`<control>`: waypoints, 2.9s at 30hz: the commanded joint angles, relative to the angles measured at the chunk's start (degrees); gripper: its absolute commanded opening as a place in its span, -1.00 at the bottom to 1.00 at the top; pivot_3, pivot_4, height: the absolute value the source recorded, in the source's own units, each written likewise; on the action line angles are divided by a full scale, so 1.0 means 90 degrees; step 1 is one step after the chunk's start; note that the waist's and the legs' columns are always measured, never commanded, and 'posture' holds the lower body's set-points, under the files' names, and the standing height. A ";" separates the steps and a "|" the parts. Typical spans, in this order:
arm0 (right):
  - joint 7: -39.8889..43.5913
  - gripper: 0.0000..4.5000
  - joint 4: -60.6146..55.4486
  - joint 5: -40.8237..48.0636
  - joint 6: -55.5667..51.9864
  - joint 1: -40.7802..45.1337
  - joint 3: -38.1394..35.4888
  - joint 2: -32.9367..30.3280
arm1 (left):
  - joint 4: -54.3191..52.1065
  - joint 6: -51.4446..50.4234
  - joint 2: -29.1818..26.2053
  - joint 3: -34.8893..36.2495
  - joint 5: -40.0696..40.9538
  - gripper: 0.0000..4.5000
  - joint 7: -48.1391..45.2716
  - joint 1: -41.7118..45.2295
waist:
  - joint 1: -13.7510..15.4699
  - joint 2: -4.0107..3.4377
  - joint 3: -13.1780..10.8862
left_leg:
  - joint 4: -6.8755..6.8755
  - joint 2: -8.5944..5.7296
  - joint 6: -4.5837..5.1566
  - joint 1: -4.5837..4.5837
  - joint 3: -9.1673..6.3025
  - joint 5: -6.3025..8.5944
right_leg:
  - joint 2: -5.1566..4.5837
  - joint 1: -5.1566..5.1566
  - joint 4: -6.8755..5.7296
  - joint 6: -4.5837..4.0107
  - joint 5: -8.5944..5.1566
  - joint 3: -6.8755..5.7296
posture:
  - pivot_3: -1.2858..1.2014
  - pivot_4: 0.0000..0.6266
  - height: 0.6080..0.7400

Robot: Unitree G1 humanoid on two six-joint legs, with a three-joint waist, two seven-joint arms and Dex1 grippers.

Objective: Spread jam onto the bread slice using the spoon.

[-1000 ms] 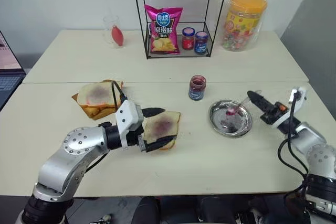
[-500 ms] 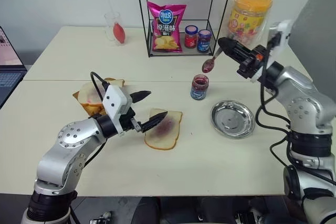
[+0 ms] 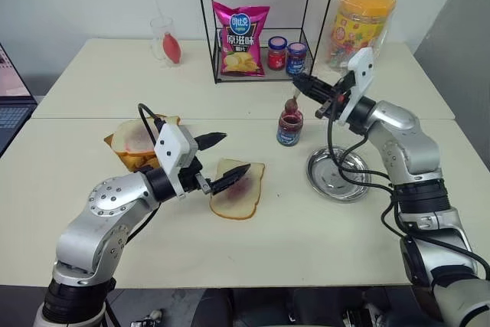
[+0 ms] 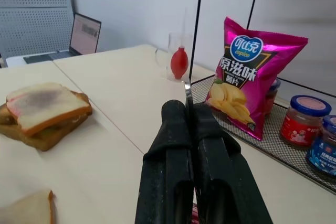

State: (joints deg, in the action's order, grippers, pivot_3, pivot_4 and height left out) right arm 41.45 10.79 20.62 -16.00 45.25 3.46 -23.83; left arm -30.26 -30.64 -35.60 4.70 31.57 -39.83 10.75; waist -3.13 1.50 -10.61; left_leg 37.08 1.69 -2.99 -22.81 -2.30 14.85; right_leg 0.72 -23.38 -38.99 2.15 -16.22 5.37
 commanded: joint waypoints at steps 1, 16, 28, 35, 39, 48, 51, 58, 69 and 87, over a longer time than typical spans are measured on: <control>0.0140 -0.99 0.0126 -0.0458 0.0597 0.0078 0.0120 0.0007 | -0.0202 0.0050 -0.0082 0.0142 0.0060 1.00 -0.0022 -0.0012 | 0.0000 0.0000 0.0000 | 0.0000 0.0001 0.0000 0.0000 -0.0001 0.0000 | 0.0000 0.0000 0.0000 0.0000 0.0000 -0.0001 | 0.03 -0.52 1.00; -0.0078 -0.99 0.1160 -0.1242 0.1056 0.0099 0.0247 0.0319 | -0.0021 0.0113 -0.0061 0.0125 0.0018 1.00 -0.0085 -0.0028 | 0.0000 0.0000 0.0000 | 0.0002 0.0001 -0.0001 0.0001 -0.0004 0.0000 | -0.0001 0.0000 -0.0004 -0.0002 0.0001 -0.0004 | 0.03 -0.52 1.00; -0.0462 -0.99 0.1468 -0.0548 -0.0525 0.0252 -0.0459 0.0810 | 0.0183 0.0073 -0.0094 0.0011 -0.0091 1.00 -0.0149 0.0058 | -0.0006 -0.0001 0.0001 | 0.0007 0.0001 -0.0001 0.0002 -0.0006 -0.0001 | -0.0001 0.0001 -0.0010 -0.0003 0.0002 -0.0005 | 0.03 -0.52 1.00; -0.0781 -0.99 0.1466 0.0017 -0.1388 0.0458 -0.1083 0.0966 | 0.0175 0.0090 -0.0064 -0.0020 -0.0114 1.00 -0.0149 0.0073 | -0.0010 -0.0001 0.0001 | 0.0007 0.0001 -0.0001 0.0002 -0.0006 -0.0001 | -0.0001 0.0001 -0.0011 -0.0006 0.0004 -0.0007 | 0.03 -0.52 1.00; -0.0934 -0.99 0.1453 0.0268 -0.1694 0.0563 -0.1373 0.1037 | 0.0199 0.0095 -0.0044 -0.0050 -0.0127 1.00 -0.0146 0.0116 | -0.0012 -0.0001 0.0001 | 0.0007 0.0001 -0.0001 0.0001 -0.0006 -0.0001 | -0.0001 0.0001 -0.0010 -0.0006 0.0004 -0.0007 | 0.03 -0.52 1.00; -0.1314 -0.99 0.1428 0.0848 -0.2296 0.0795 -0.1955 0.1149 | 0.0248 0.0119 -0.0027 -0.0116 -0.0170 1.00 -0.0160 0.0185 | -0.0017 -0.0001 0.0001 | 0.0006 0.0000 -0.0001 0.0001 -0.0004 -0.0001 | -0.0001 0.0001 -0.0010 -0.0006 0.0005 -0.0007 | 0.03 -0.52 1.00; -0.1454 -0.99 0.1461 0.1016 -0.2470 0.0821 -0.2123 0.1175 | 0.0267 0.0144 -0.0023 -0.0147 -0.0200 1.00 -0.0167 0.0199 | -0.0016 -0.0001 0.0001 | 0.0005 0.0000 -0.0001 0.0001 -0.0005 -0.0001 | -0.0001 0.0001 -0.0010 -0.0005 0.0004 -0.0007 | 0.03 -0.52 1.00; -0.1696 -0.99 0.1525 0.1162 -0.2670 0.0866 -0.2320 0.1184 | 0.0316 0.0197 -0.0027 -0.0179 -0.0232 1.00 -0.0196 0.0218 | -0.0016 -0.0001 0.0001 | 0.0005 -0.0001 -0.0001 0.0001 -0.0004 -0.0001 | -0.0001 0.0001 -0.0010 -0.0005 0.0004 -0.0007 | 0.03 -0.52 1.00; -0.2134 -0.99 0.1642 0.1578 -0.3242 0.0959 -0.2700 0.1245 | 0.0353 0.0262 0.0001 -0.0189 -0.0306 1.00 -0.0251 0.0209 | -0.0018 -0.0001 0.0001 | 0.0006 0.0000 -0.0001 0.0001 -0.0002 -0.0001 | -0.0001 0.0001 -0.0010 -0.0005 0.0005 -0.0005 | 0.03 -0.52 1.00; -0.2773 -0.99 0.1545 0.2341 -0.3830 0.1106 -0.3263 0.1355 | 0.0393 0.0320 0.0049 -0.0295 -0.0414 1.00 -0.0290 0.0283 | -0.0018 -0.0002 0.0001 | 0.0004 0.0000 -0.0001 0.0000 -0.0001 -0.0001 | 0.0000 0.0001 -0.0009 -0.0005 0.0004 -0.0005 | 0.03 -0.52 1.00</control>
State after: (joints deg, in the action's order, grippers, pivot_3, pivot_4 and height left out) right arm 16.57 26.64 39.58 -50.52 53.08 -24.75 -11.57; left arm -26.10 -28.58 -35.32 2.33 27.87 -42.14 12.26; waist -3.29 1.49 -10.60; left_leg 37.12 1.68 -2.99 -22.81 -2.31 14.84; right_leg 0.72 -23.36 -39.07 2.10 -16.18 5.33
